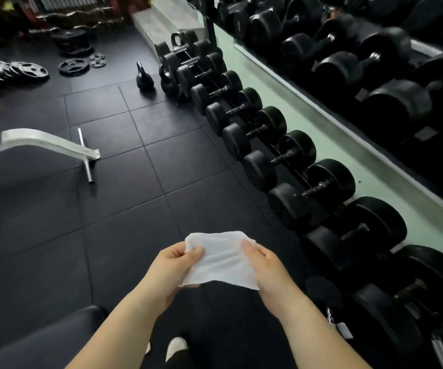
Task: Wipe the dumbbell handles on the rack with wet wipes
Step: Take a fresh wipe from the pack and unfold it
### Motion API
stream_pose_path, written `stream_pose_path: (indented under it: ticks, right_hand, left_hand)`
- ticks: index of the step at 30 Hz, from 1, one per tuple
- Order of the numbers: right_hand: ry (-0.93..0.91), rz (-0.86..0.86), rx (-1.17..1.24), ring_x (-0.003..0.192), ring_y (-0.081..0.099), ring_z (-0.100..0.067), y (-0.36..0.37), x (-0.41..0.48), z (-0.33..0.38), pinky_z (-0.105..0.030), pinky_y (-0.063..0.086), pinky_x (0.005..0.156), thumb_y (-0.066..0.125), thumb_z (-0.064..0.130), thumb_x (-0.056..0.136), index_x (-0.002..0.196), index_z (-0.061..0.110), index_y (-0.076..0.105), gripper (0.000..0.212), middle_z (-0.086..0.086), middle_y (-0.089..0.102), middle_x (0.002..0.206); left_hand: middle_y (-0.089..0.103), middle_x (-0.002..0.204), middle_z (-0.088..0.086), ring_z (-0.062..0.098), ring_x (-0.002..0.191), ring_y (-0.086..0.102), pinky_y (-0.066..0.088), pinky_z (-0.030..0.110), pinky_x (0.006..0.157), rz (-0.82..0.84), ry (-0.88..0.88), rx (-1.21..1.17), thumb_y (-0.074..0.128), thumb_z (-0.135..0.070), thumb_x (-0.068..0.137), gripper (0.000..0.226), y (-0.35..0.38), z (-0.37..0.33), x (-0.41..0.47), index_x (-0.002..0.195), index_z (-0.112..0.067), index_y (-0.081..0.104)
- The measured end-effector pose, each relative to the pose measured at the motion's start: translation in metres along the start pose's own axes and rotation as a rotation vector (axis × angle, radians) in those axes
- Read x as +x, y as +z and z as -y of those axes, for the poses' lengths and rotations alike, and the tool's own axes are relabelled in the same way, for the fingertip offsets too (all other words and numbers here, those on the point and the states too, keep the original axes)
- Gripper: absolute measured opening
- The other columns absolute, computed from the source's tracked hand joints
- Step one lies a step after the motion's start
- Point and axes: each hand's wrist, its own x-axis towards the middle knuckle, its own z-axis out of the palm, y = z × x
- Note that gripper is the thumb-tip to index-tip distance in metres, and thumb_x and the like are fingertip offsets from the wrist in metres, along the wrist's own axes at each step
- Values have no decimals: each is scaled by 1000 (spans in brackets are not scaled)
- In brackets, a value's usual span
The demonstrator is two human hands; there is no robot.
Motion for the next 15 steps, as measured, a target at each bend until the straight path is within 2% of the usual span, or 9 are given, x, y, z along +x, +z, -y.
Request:
stream_pose_path:
  ticks: [3, 5, 7, 9, 12, 14, 15]
  right_hand:
    - [-22, 41, -112, 103, 57, -10, -21, 20, 10, -23, 46, 86, 54, 21, 88, 113, 17, 54, 24, 4, 60, 111]
    - [-61, 93, -174, 110, 49, -3, -29, 40, 22, -15, 42, 82, 61, 19, 85, 115, 28, 46, 34, 12, 53, 116]
    - [-76, 212, -243, 110, 52, -1, -27, 64, 39, -12, 45, 79, 66, 25, 76, 112, 31, 50, 39, 16, 57, 112]
    - [-48, 298, -266, 96, 61, -5, -20, 92, 57, -16, 48, 76, 65, 28, 69, 102, 26, 59, 34, 11, 65, 100]
    - [-3, 293, -298, 77, 61, -6, -11, 141, 84, -17, 49, 71, 64, 28, 69, 86, 15, 63, 22, 3, 64, 82]
    - [31, 241, -274, 71, 59, -2, -8, 172, 101, -12, 46, 64, 64, 23, 75, 82, 13, 63, 13, 5, 62, 77]
    - [39, 210, -259, 73, 58, -2, -7, 187, 109, -11, 45, 64, 63, 20, 80, 86, 10, 63, 11, 5, 62, 78]
  left_hand:
    - [69, 70, 6, 13, 59, 63, 50, 22, 52, 67, 11, 53, 55, -11, 89, 17, 8, -13, 24, 80, -7, 68]
    - [68, 70, 5, 11, 59, 62, 49, 19, 54, 138, 35, 167, 55, -10, 88, 16, 10, -30, 41, 80, -5, 68]
    - [67, 67, 0, 8, 58, 61, 47, 17, 53, 227, 53, 285, 55, -10, 88, 16, 10, -50, 63, 79, -9, 69]
    - [67, 66, -3, 6, 57, 60, 45, 15, 52, 287, 51, 359, 57, -11, 87, 16, 7, -72, 92, 75, -12, 68]
    - [65, 66, -1, 6, 59, 59, 45, 15, 54, 157, 68, 354, 60, -11, 84, 13, -7, -98, 149, 73, -11, 67]
    - [68, 78, 6, 14, 71, 63, 49, 22, 62, 70, 18, 217, 62, -12, 84, 7, -17, -113, 190, 86, -9, 67]
    - [69, 82, 7, 17, 73, 64, 52, 24, 63, 61, -17, 148, 61, -11, 84, 11, -21, -118, 207, 94, -8, 65]
